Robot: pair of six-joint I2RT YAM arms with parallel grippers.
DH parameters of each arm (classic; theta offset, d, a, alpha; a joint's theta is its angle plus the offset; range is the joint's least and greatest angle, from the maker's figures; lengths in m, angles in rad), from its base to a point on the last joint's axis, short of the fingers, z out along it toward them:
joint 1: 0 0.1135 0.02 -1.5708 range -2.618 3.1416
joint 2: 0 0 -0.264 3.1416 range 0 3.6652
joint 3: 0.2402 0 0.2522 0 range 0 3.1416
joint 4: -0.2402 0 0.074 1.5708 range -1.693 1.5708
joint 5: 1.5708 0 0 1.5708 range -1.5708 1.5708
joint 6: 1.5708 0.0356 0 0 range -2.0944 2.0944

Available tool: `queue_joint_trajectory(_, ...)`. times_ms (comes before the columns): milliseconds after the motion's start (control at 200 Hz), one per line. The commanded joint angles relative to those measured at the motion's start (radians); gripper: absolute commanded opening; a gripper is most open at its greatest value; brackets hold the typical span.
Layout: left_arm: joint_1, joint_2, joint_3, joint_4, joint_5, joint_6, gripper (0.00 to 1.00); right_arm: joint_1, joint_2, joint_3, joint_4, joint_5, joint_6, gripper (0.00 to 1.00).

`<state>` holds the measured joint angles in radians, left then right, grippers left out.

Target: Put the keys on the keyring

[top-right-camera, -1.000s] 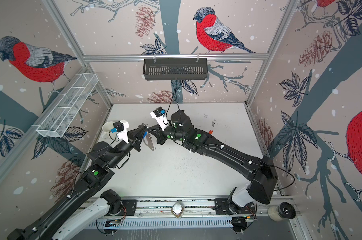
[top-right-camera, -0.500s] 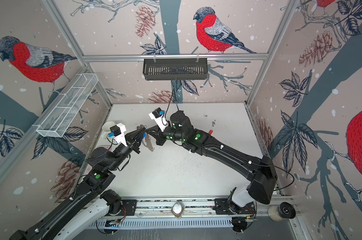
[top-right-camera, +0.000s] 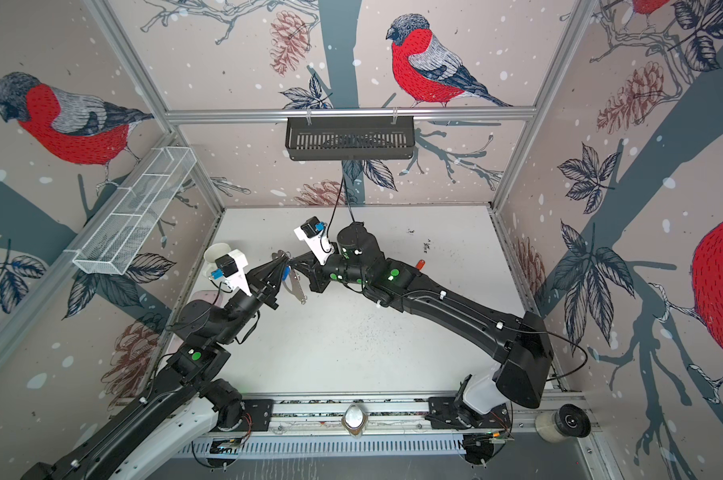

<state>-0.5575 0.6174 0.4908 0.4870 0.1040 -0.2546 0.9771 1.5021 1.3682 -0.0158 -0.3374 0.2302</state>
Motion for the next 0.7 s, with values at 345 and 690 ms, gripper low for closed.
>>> queue_joint_trajectory(345,0.001,-0.036,-0.035,0.185,-0.078,0.002,0.0,0.043,0.017,0.035,-0.072,0.132,-0.05,0.0)
queue_joint_trajectory(690,0.002,-0.018,0.014,0.082,-0.002,0.048,0.0,0.072,0.02,0.045,-0.088,0.337,-0.069,0.0)
